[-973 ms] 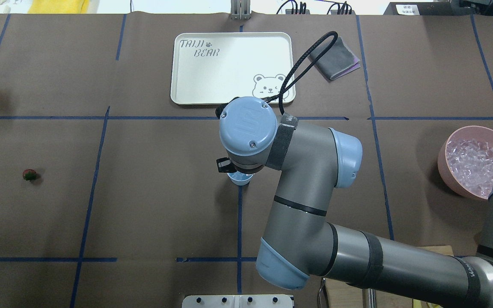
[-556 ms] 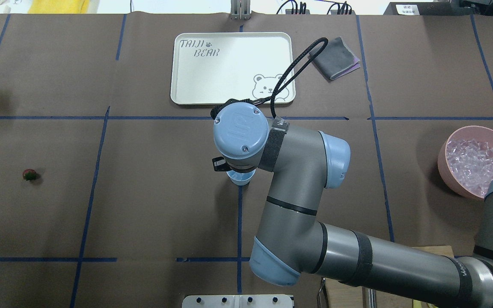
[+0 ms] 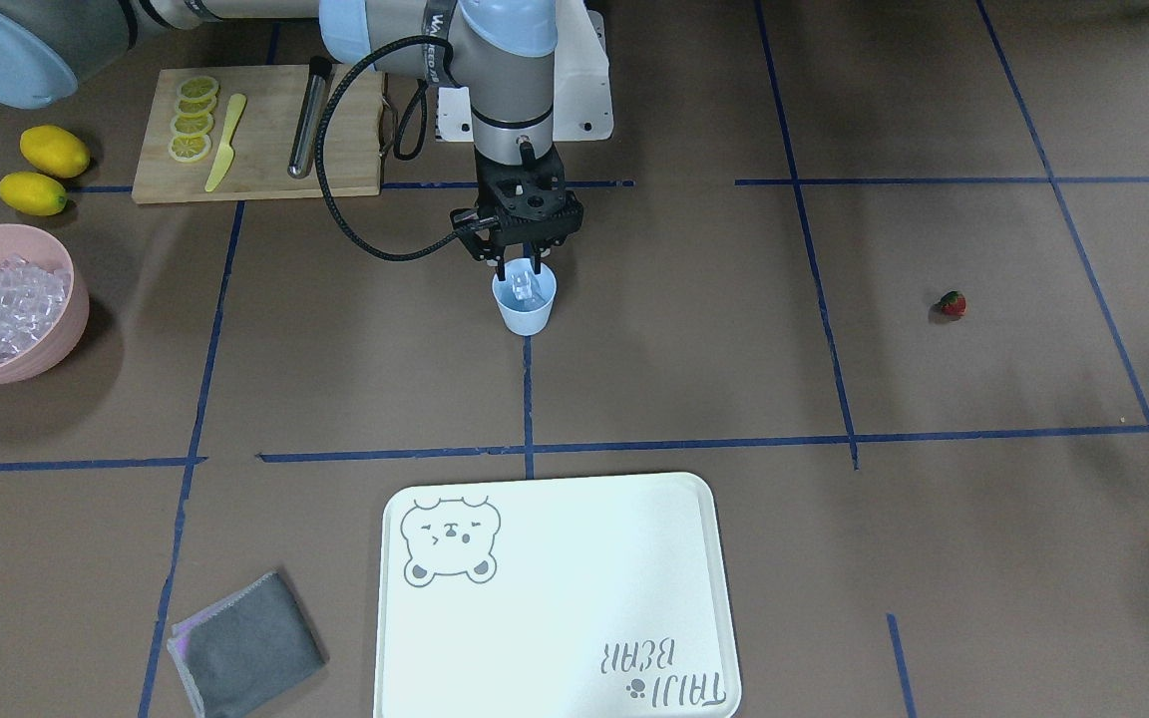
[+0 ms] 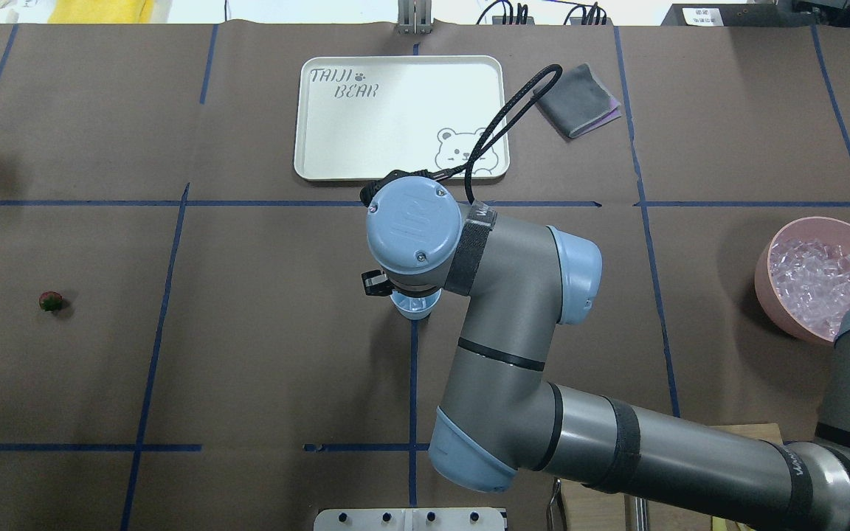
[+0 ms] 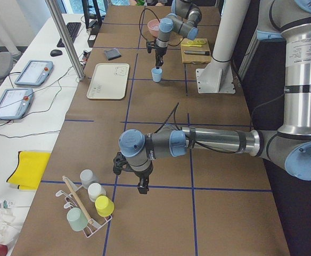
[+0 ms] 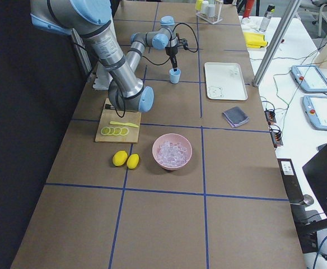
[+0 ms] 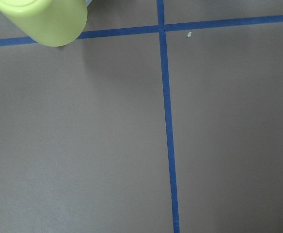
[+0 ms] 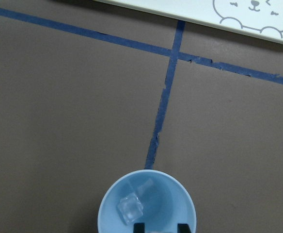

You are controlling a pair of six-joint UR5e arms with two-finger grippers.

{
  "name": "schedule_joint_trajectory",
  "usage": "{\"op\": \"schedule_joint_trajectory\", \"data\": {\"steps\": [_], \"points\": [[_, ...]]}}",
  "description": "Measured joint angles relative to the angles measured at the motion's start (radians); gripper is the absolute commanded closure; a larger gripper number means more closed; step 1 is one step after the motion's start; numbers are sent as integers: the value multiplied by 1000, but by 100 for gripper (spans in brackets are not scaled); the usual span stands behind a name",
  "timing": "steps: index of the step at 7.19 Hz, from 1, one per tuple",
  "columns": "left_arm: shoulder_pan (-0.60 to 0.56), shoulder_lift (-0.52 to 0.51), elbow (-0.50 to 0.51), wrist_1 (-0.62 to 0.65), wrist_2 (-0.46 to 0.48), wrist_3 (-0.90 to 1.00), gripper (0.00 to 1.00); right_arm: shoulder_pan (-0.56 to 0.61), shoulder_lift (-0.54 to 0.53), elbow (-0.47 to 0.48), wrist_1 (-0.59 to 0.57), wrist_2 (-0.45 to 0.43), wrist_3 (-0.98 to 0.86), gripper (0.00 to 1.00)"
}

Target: Put ice and strawberries in cup

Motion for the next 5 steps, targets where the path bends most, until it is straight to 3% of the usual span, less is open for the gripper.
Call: {"op": "schedule_joint_trajectory", "data": {"steps": [2, 5], "points": [[0, 0, 0, 0, 0, 0, 0, 12, -1, 17, -2, 8, -3, 0], [1, -1, 1, -2, 1, 0, 0, 163, -44, 88, -49, 140, -115, 0]]}}
